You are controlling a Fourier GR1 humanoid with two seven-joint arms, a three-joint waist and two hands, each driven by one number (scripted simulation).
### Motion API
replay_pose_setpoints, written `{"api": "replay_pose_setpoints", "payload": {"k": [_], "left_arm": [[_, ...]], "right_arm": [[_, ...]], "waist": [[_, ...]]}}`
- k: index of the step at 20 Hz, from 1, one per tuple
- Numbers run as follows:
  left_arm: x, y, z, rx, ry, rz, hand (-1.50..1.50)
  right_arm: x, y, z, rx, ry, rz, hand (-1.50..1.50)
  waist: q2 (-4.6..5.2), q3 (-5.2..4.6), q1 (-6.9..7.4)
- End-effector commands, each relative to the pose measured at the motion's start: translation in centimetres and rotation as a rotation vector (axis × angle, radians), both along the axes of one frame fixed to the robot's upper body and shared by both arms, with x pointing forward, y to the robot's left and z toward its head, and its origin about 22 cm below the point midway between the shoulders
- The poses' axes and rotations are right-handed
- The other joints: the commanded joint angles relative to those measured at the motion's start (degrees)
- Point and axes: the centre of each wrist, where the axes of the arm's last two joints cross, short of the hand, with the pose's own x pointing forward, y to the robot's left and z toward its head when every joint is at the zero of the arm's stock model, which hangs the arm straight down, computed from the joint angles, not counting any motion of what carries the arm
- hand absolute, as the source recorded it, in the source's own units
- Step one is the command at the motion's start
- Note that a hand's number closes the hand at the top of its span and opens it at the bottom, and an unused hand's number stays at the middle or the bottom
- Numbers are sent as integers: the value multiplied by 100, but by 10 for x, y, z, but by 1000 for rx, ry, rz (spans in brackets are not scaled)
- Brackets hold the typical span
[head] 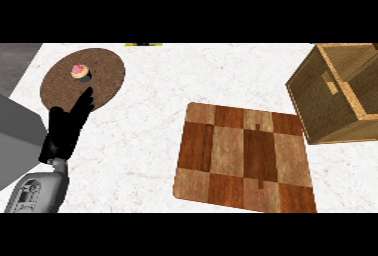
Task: Pick the sweet potato from the cutting board and place it in the basket
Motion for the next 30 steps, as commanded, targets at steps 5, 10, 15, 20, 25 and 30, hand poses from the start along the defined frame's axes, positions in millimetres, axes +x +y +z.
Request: {"api": "replay_pose_setpoints", "payload": {"k": [5,10,15,20,25,30], "left_arm": [[-3,-7,8,-1,20,-21,0],[-1,-2,3,-12,-1,-4,0],[12,-3,11,-10,8,-10,0],[5,3,-10,-4,1,6,0],[9,-7,2,-4,1,17,0],[-5,6,6,-1,-2,-2,0]], "right_arm": [[10,-26,-44,186,70,-42,150],[6,-26,-83,307,6,-29,-150],[11,-29,-81,350,-139,-12,-150],[2,-56,-76,415,-356,-105,-150],[-31,-98,-43,468,-465,-231,-150],[-74,-151,-47,510,-490,-334,-150]], "waist": [[-7,3,34],[-10,2,-21],[0,2,-9],[29,3,8],[-20,2,-84],[-23,3,-61]]}}
